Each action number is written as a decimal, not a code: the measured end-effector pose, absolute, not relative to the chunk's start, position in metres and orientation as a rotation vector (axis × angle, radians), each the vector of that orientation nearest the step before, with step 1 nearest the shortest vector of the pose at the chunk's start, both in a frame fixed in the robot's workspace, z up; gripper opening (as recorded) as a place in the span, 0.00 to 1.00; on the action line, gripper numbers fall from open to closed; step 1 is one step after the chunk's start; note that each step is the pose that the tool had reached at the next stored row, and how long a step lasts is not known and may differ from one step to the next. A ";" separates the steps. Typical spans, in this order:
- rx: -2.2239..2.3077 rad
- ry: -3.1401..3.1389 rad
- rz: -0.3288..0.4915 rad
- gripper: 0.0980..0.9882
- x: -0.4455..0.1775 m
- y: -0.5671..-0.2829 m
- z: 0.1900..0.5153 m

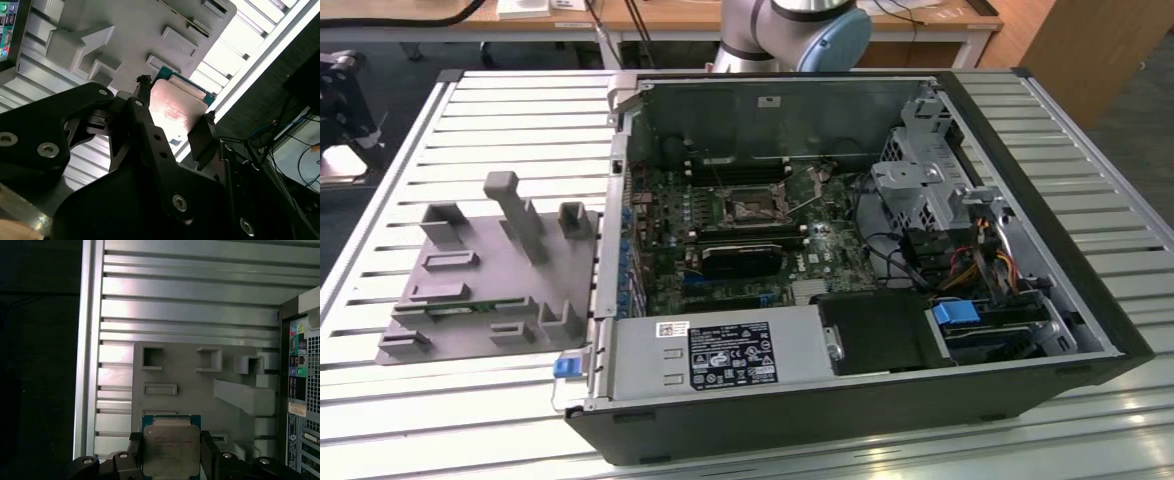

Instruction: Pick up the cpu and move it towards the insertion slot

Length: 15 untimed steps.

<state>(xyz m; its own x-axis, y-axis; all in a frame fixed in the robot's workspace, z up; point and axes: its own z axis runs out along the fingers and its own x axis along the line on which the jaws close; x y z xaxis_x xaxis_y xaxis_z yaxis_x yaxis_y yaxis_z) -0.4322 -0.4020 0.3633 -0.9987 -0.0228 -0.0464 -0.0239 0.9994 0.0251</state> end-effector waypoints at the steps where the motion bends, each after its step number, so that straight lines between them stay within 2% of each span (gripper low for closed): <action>1: -0.036 3.095 0.040 0.50 -0.432 -0.402 0.366; 15: -0.036 3.093 0.038 0.50 -0.432 -0.402 0.407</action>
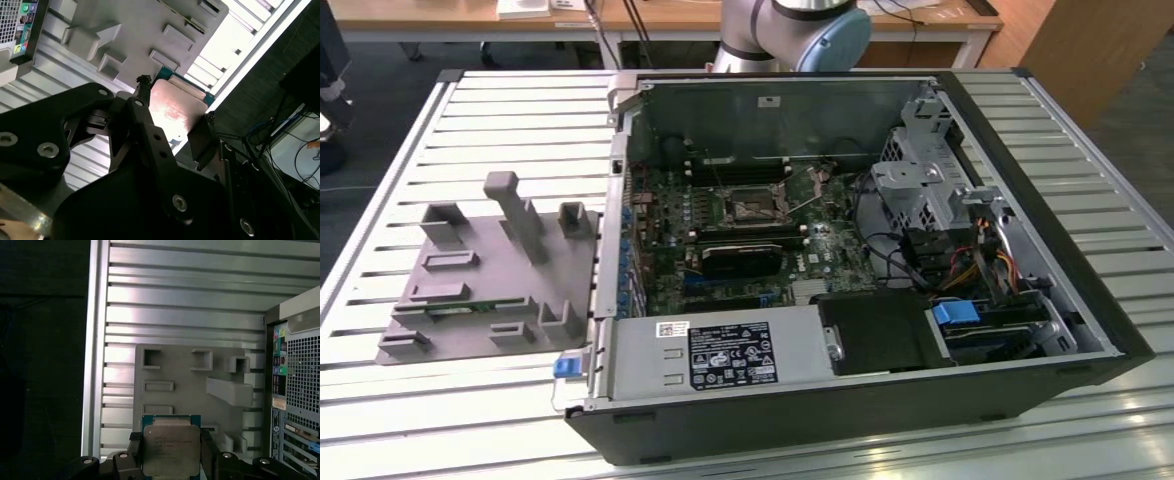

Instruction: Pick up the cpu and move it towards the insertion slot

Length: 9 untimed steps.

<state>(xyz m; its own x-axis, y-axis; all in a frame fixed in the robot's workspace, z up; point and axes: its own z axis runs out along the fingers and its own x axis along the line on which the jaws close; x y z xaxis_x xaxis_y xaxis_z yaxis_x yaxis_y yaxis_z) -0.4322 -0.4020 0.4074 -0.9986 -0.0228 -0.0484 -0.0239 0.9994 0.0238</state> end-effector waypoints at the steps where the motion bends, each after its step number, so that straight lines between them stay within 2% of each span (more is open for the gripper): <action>1: -0.036 3.093 0.038 0.50 -0.432 -0.402 0.410; 9: -0.036 3.092 0.037 0.50 -0.432 -0.402 0.422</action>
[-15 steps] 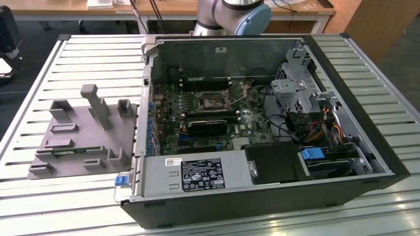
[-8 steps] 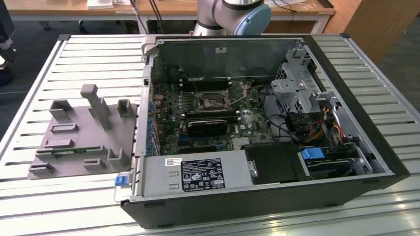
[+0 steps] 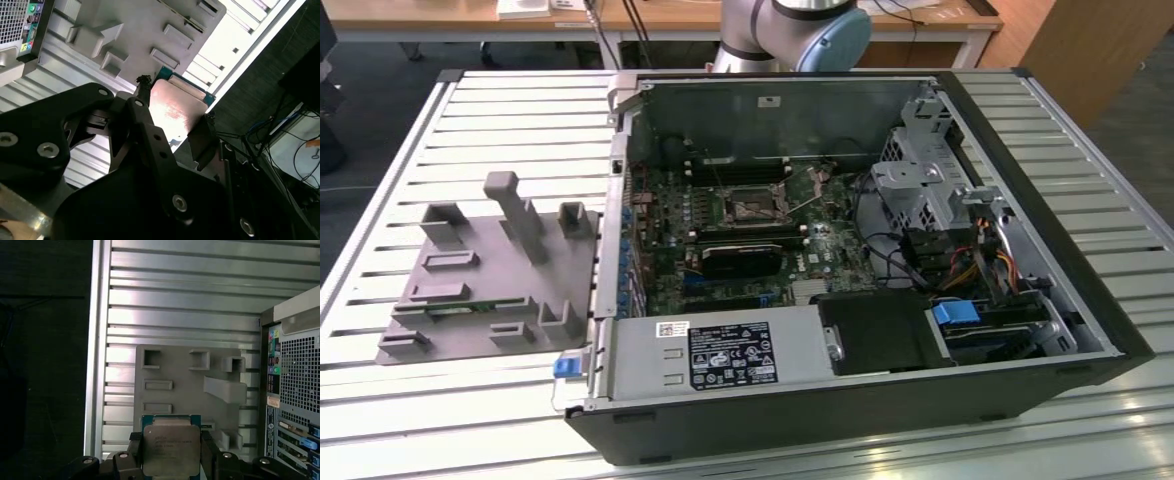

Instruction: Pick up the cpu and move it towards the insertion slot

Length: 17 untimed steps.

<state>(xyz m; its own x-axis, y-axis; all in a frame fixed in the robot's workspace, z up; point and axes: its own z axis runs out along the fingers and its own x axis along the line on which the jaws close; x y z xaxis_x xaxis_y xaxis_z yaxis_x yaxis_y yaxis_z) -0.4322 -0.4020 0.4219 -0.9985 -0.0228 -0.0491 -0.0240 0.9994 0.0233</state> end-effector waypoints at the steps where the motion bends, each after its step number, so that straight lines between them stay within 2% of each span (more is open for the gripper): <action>1: -0.036 3.093 0.037 0.50 -0.432 -0.402 0.422; 17: -0.036 3.095 0.037 0.50 -0.391 -0.402 0.422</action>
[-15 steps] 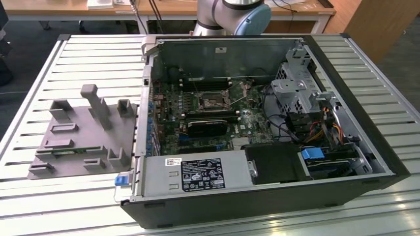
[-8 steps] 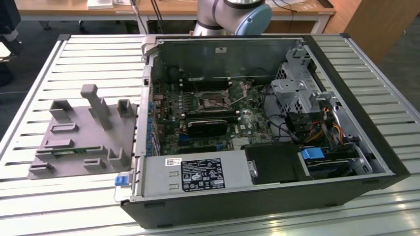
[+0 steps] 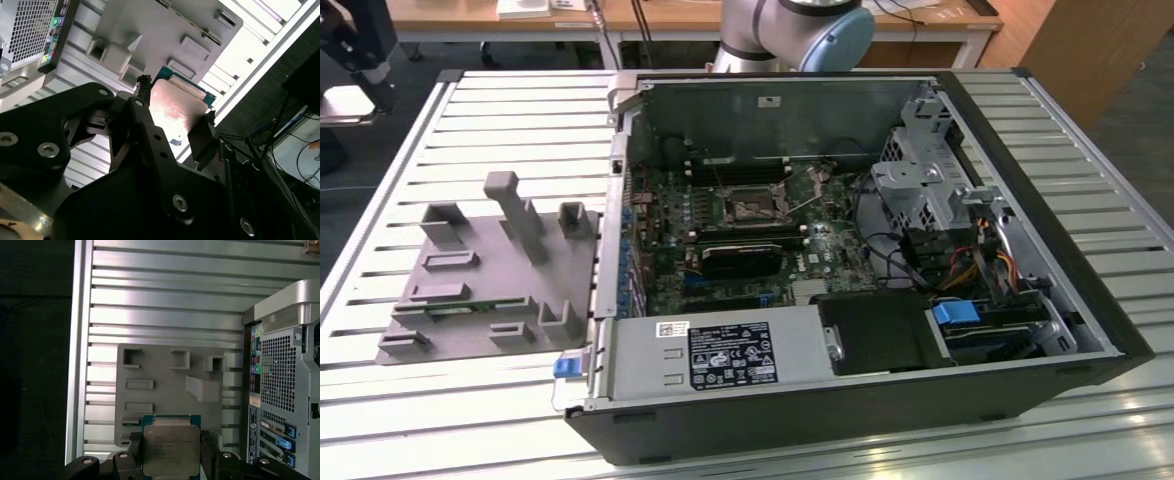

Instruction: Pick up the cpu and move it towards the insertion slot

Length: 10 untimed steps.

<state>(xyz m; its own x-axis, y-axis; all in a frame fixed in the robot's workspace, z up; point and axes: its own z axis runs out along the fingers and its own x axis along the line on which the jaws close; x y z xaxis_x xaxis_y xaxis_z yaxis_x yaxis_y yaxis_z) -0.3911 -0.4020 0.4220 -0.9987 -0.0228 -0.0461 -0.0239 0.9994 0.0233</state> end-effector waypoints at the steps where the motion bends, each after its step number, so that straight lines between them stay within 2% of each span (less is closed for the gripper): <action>1: -0.036 3.096 0.037 0.50 -0.388 -0.402 0.422; 10: -0.036 3.097 0.037 0.50 -0.362 -0.402 0.422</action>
<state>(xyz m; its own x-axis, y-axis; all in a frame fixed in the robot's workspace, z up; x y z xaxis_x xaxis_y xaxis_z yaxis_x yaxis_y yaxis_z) -0.3621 -0.4020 0.4220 -0.9988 -0.0228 -0.0441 -0.0238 0.9994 0.0234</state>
